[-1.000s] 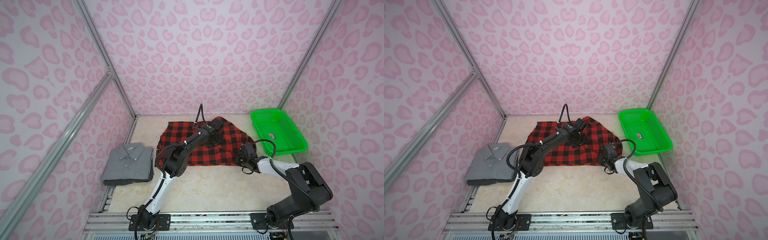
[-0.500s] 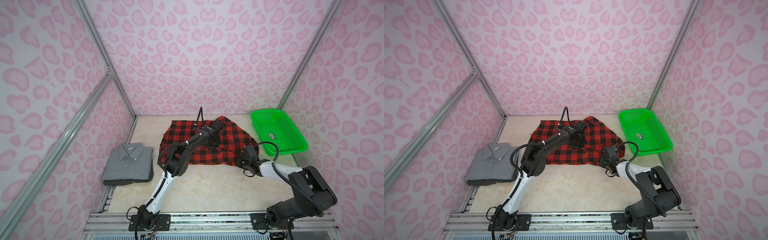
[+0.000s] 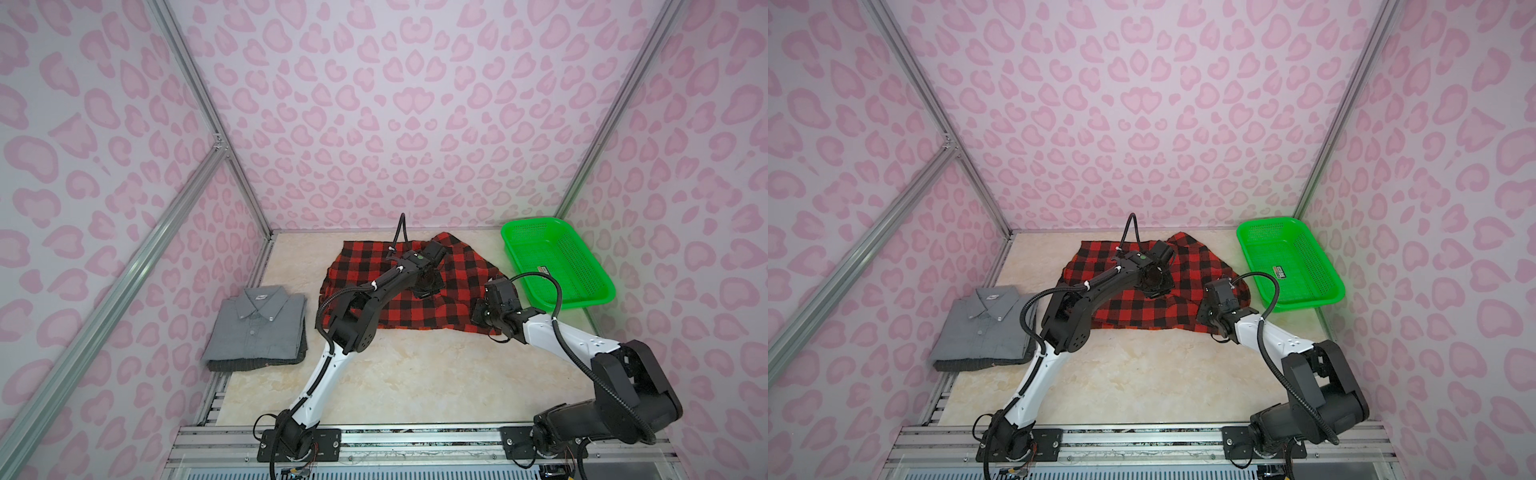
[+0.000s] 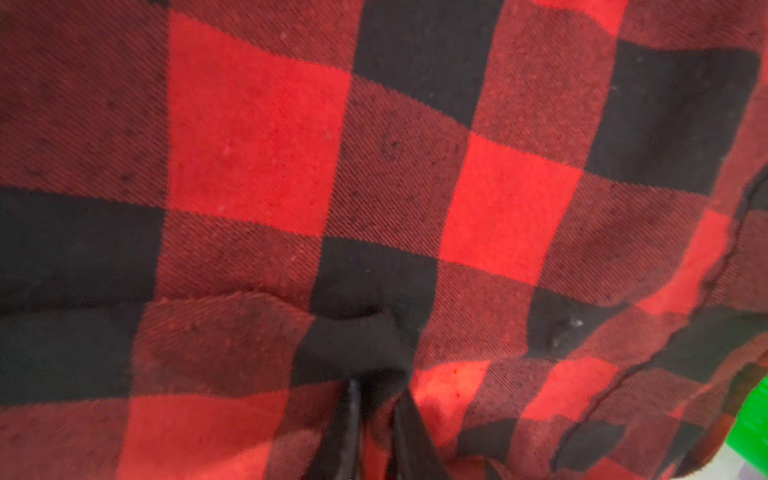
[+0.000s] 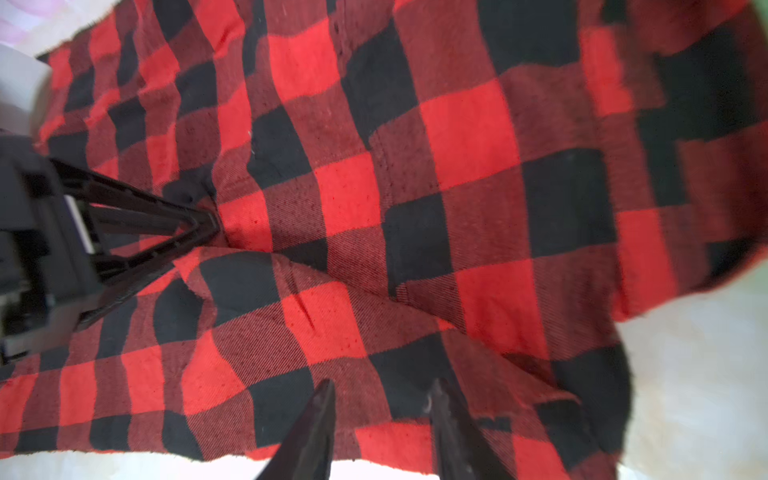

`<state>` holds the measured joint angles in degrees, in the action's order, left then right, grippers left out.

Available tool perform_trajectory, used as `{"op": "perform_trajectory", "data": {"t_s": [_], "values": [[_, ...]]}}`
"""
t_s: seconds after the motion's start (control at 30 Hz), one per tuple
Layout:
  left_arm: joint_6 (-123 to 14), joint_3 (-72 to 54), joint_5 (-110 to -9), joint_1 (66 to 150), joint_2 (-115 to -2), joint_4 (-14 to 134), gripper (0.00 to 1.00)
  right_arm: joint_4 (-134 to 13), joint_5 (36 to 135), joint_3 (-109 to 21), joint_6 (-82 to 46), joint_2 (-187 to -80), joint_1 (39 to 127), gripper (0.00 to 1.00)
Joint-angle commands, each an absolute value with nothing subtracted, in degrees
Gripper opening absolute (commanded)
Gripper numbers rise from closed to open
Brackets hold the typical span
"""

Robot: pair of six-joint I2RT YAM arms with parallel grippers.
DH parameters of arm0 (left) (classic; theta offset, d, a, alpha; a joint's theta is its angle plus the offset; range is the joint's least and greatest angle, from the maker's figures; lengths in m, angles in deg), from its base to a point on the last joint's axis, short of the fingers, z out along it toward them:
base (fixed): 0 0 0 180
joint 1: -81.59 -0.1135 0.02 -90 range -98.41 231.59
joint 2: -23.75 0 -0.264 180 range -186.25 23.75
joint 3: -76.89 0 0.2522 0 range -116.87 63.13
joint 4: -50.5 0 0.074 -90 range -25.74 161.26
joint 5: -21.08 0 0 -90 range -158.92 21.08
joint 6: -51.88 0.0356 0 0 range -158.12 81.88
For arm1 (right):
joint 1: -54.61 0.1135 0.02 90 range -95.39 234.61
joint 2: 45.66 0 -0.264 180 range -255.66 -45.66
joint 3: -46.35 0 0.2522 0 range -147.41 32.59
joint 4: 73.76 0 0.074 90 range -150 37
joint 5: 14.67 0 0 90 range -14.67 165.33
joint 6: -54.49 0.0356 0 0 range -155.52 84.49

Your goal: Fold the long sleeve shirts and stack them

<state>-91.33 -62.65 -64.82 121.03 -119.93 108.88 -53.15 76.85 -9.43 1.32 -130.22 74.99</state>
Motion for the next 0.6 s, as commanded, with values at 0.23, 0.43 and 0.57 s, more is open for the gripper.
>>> {"op": "perform_trajectory", "data": {"t_s": [0.23, 0.43, 0.57], "values": [[-89.37, -54.38, -69.12, 119.18, -112.33, 112.32, 0.54, -55.30, 77.72, -4.99, 3.07, -134.52, 72.72, 0.39], [-88.36, -45.83, -70.34, 118.17, -103.61, 110.67, 0.70, -51.79, 76.39, -2.47, 2.72, -130.89, 72.61, 0.39], [-88.13, -38.26, -71.52, 117.82, -96.93, 108.77, 0.74, -49.09, 76.67, 0.39, 2.34, -127.39, 72.20, 0.39]]}}
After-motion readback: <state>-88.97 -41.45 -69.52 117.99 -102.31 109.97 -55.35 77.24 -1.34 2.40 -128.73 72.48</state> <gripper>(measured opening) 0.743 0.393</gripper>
